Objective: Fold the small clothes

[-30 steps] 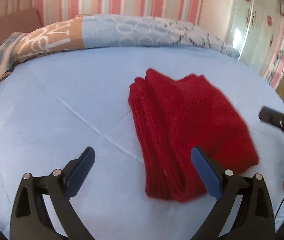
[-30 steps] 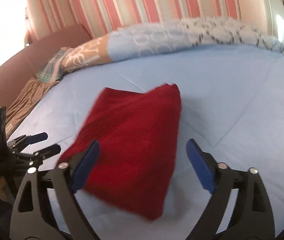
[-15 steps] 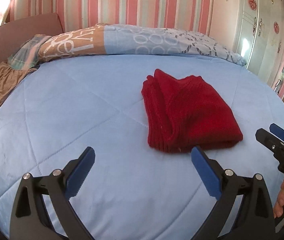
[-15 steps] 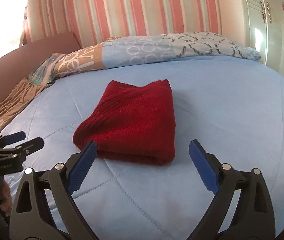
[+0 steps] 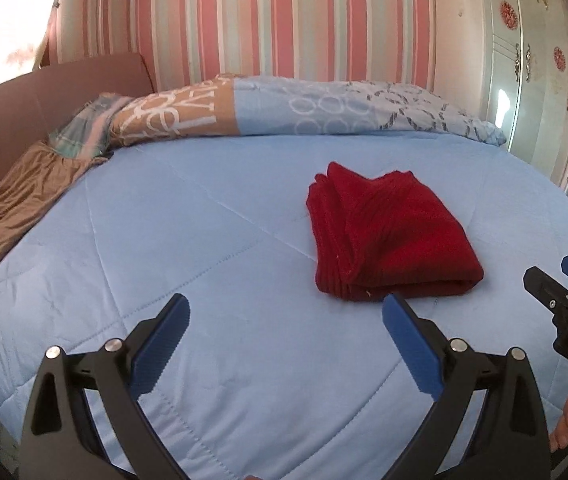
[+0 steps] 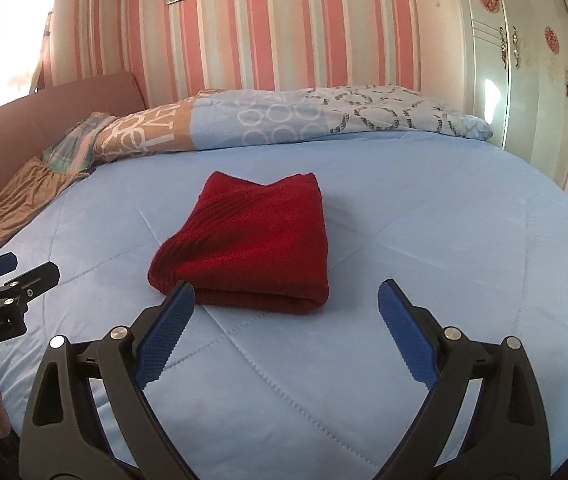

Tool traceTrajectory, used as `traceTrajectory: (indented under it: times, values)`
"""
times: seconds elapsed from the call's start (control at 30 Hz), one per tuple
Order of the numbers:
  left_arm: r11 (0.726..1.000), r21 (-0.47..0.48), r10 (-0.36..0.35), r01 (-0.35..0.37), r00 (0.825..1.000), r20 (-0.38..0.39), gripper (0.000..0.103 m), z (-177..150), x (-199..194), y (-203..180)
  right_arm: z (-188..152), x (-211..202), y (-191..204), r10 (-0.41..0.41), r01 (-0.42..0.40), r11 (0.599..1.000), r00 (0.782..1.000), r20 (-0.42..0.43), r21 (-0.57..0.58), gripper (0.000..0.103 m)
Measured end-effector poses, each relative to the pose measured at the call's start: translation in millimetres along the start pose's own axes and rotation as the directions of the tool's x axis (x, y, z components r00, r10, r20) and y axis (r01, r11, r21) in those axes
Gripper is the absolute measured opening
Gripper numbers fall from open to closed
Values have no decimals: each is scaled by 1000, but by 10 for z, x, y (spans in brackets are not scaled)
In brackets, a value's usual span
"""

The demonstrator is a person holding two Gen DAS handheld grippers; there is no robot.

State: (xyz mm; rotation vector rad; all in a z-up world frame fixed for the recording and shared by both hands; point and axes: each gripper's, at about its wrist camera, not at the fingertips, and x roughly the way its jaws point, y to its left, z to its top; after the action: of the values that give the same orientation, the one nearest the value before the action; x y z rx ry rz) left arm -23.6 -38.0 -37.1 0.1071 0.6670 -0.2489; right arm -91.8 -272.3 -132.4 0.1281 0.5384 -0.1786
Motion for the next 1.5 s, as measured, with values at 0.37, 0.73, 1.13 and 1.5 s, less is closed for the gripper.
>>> traceTrajectory:
  times: [0.37,0.73,1.13,1.5]
  values:
    - [1000,24,13,-15,996,84,101,142,-354,-30,177,-242,135,-57,57,998,998,19,-22,93]
    - [999,30,23,-26,995,93,101,187,-479,17,252,-343,185,-39,39,999,999,23,-11,93]
    - [1000,-1,23,-23,995,95,101,207,-524,108,292,-387,185,-48,49,999,998,31,-11,93]
    - [1000,-9,23,-23,996,90,101,178,-504,120,363,-465,194,-61,62,998,997,43,-9,93]
